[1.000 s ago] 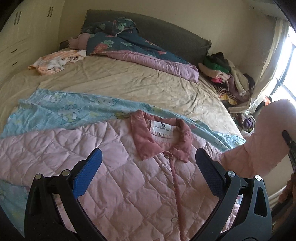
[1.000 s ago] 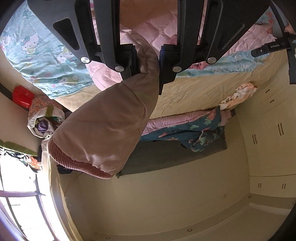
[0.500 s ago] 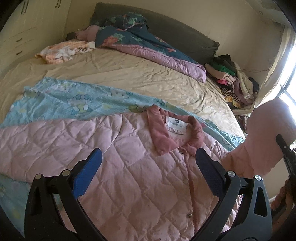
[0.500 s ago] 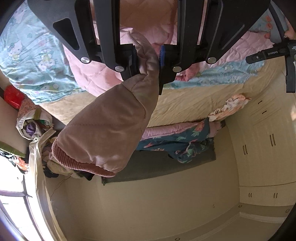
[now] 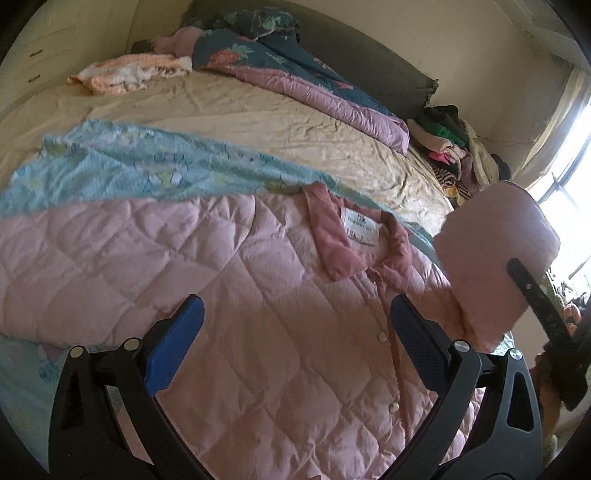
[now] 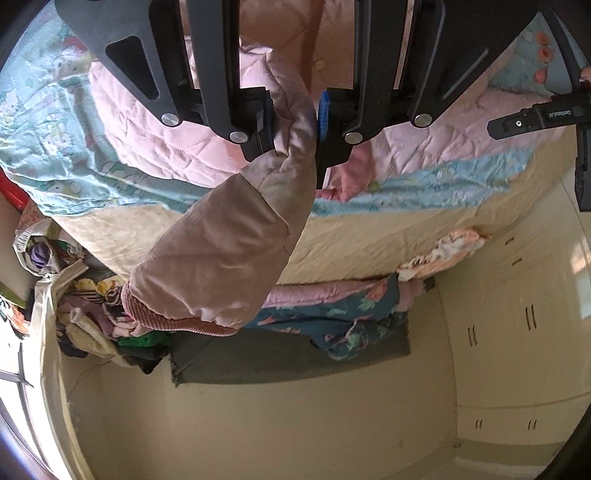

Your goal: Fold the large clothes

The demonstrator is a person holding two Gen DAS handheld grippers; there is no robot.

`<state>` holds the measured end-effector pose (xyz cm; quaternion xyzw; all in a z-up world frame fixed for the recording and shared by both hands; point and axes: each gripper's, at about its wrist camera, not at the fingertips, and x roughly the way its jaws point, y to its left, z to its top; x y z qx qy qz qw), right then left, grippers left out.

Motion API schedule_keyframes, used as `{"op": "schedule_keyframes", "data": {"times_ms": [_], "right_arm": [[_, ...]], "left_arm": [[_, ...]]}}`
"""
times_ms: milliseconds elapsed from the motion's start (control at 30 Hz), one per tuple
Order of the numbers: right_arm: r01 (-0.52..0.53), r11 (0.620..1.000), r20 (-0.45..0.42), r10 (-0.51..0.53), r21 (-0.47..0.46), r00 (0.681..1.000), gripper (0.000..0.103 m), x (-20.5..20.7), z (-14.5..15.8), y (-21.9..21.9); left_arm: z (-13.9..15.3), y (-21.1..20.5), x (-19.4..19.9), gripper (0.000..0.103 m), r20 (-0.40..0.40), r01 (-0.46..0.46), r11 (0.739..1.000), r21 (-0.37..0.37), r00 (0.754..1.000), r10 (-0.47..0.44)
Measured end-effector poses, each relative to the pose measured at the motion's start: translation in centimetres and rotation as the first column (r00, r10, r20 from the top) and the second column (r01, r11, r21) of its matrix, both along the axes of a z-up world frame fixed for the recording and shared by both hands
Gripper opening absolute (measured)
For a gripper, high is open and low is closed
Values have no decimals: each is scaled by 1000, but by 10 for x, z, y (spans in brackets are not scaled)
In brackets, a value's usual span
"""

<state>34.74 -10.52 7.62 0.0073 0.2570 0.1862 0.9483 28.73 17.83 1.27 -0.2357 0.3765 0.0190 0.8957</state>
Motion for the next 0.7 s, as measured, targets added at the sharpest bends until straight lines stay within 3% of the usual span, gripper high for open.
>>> {"op": "schedule_keyframes", "data": {"times_ms": [367,700], "right_arm": [[-84,991,-89,75,-102,993,18,-2,-55,59],[-259,943,-212,215,-210,953,36,-21,-105,108]], "left_arm": [[-21,18,2,95,-21,14,995,-102,1000,-16],[-26,24,5,95,8,41,965,-258,999,-40]]}}
